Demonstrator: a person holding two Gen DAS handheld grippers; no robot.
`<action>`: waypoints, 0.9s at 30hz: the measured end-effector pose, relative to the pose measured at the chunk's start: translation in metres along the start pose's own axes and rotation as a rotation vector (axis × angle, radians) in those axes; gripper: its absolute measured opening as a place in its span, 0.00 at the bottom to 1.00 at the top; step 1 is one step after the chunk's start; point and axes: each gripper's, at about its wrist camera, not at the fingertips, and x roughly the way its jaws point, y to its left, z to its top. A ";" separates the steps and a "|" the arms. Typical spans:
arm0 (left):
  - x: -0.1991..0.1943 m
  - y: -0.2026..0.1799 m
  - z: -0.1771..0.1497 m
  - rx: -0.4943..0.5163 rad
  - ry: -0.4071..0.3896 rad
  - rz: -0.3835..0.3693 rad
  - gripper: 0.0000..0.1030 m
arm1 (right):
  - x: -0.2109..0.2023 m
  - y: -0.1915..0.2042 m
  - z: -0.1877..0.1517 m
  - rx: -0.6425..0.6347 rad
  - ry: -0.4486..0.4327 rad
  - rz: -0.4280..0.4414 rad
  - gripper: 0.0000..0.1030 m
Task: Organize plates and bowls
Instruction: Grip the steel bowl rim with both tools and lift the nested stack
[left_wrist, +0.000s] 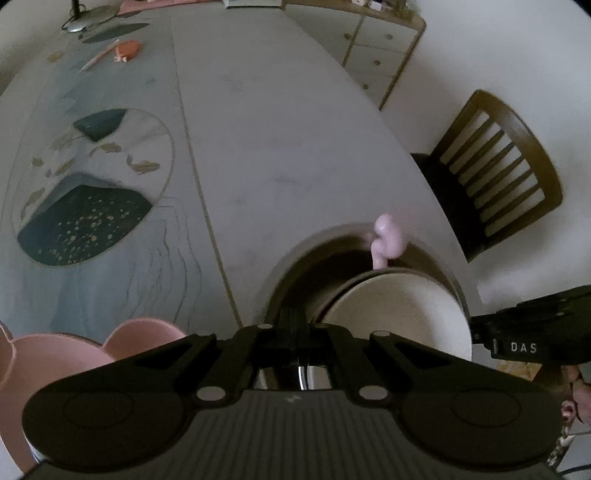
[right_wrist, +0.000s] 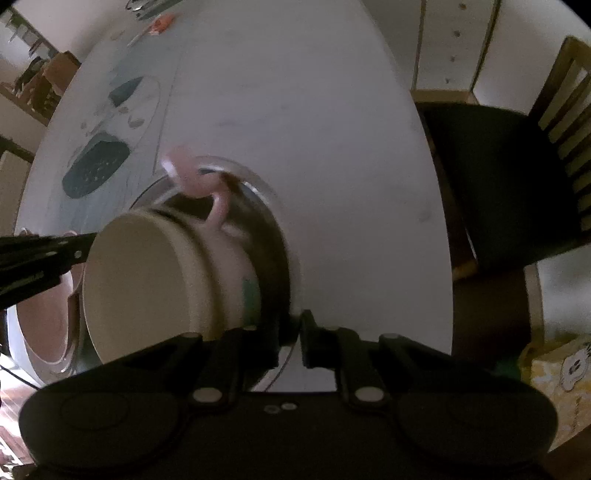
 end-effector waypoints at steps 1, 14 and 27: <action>-0.002 0.004 0.000 -0.004 -0.003 0.003 0.00 | 0.000 -0.001 0.000 0.004 0.000 0.005 0.10; 0.012 0.017 -0.011 -0.023 0.045 -0.070 0.04 | 0.004 -0.024 0.006 -0.013 -0.026 -0.019 0.11; 0.024 0.013 -0.022 -0.034 0.054 -0.088 0.41 | -0.007 -0.019 -0.019 -0.074 -0.017 -0.001 0.31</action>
